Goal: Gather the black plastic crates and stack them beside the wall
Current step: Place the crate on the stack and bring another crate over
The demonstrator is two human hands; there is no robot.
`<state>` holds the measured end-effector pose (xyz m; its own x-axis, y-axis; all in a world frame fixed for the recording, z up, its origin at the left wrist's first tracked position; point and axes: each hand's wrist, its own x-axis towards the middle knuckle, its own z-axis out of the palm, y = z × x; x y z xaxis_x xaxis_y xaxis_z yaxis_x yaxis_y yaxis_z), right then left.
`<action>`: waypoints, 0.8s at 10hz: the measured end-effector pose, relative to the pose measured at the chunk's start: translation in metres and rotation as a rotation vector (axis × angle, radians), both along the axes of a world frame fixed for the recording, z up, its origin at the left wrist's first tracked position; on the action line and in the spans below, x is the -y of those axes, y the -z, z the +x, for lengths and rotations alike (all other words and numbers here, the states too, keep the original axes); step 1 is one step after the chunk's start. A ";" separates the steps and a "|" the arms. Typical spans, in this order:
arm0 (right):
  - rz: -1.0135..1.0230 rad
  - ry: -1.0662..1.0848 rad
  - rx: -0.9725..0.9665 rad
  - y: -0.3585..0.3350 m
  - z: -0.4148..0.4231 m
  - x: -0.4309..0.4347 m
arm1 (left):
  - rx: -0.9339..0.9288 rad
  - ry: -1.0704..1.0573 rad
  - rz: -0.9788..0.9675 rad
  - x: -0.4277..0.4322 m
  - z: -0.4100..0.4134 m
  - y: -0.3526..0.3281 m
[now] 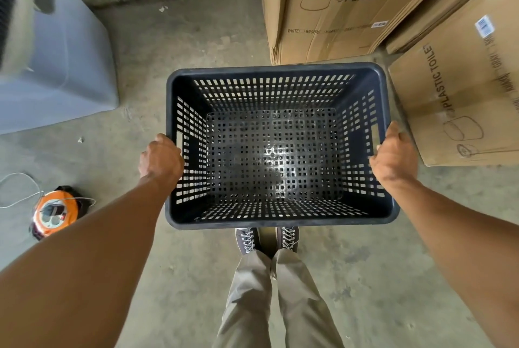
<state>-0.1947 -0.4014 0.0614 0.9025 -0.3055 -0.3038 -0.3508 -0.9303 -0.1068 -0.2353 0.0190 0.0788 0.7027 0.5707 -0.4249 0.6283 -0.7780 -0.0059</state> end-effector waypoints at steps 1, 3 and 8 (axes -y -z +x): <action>0.030 0.010 -0.017 -0.001 -0.002 0.001 | 0.032 -0.003 -0.052 -0.003 -0.002 -0.002; 0.008 0.021 0.046 0.001 -0.014 -0.004 | 0.030 0.000 -0.110 -0.010 -0.006 -0.006; 0.247 0.253 0.106 0.001 -0.011 -0.004 | 0.117 0.087 -0.045 -0.014 -0.014 0.002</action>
<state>-0.2062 -0.3973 0.0606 0.8380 -0.4524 -0.3051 -0.5416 -0.7572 -0.3650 -0.2491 0.0332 0.0772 0.7947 0.4877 -0.3613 0.5530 -0.8272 0.0996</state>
